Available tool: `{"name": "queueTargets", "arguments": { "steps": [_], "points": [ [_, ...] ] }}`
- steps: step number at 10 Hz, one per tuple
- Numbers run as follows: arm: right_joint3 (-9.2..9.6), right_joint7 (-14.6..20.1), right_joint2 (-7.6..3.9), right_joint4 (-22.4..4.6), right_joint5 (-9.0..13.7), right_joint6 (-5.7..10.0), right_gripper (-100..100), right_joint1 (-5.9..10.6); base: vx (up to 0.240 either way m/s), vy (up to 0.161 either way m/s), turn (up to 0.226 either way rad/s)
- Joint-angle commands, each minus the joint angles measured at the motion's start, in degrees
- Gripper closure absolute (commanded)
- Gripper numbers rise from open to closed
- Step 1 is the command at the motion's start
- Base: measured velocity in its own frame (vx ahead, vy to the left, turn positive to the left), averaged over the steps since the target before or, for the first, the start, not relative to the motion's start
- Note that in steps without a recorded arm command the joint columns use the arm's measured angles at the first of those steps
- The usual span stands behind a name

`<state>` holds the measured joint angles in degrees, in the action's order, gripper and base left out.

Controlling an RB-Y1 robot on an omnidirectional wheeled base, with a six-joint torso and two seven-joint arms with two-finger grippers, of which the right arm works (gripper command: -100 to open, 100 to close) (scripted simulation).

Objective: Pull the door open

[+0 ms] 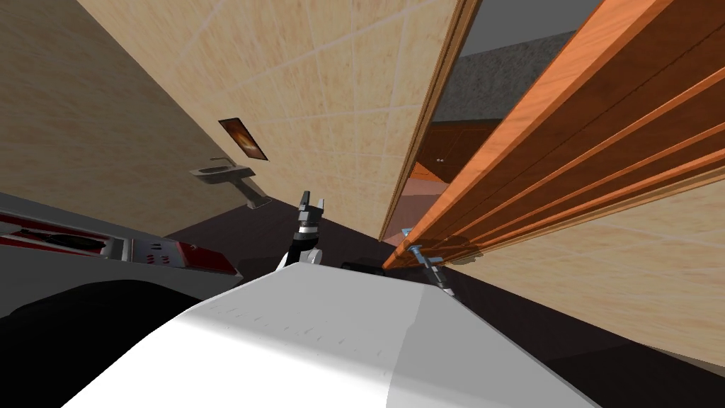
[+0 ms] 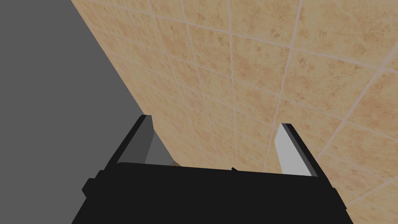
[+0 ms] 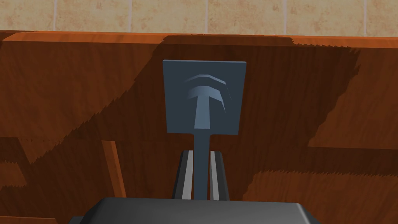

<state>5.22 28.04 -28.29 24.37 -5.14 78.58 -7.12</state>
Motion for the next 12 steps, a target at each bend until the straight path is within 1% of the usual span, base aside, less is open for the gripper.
{"name": "queueTargets", "arguments": {
  "steps": [1,2,3,6,8,12],
  "points": [
    [0.64,0.5,-0.33,1.5,-0.5,0.92,100,-1.60,-0.086,-0.099,0.040],
    [0.32,0.3,-0.30,2.5,-0.3,-0.14,100,-1.71,-0.035,-0.038,0.009],
    [0.51,0.2,-0.26,3.1,0.0,-0.66,100,-1.99,0.039,0.020,0.168],
    [0.69,-0.2,-0.19,3.7,0.7,-1.45,100,-2.03,0.088,0.013,0.248],
    [0.69,-0.2,-0.19,3.7,0.7,-1.45,100,-2.03,0.045,0.000,0.045],
    [0.99,-0.8,-0.07,4.7,1.9,-2.75,100,-2.10,0.022,-0.019,0.231]
  ]
}}
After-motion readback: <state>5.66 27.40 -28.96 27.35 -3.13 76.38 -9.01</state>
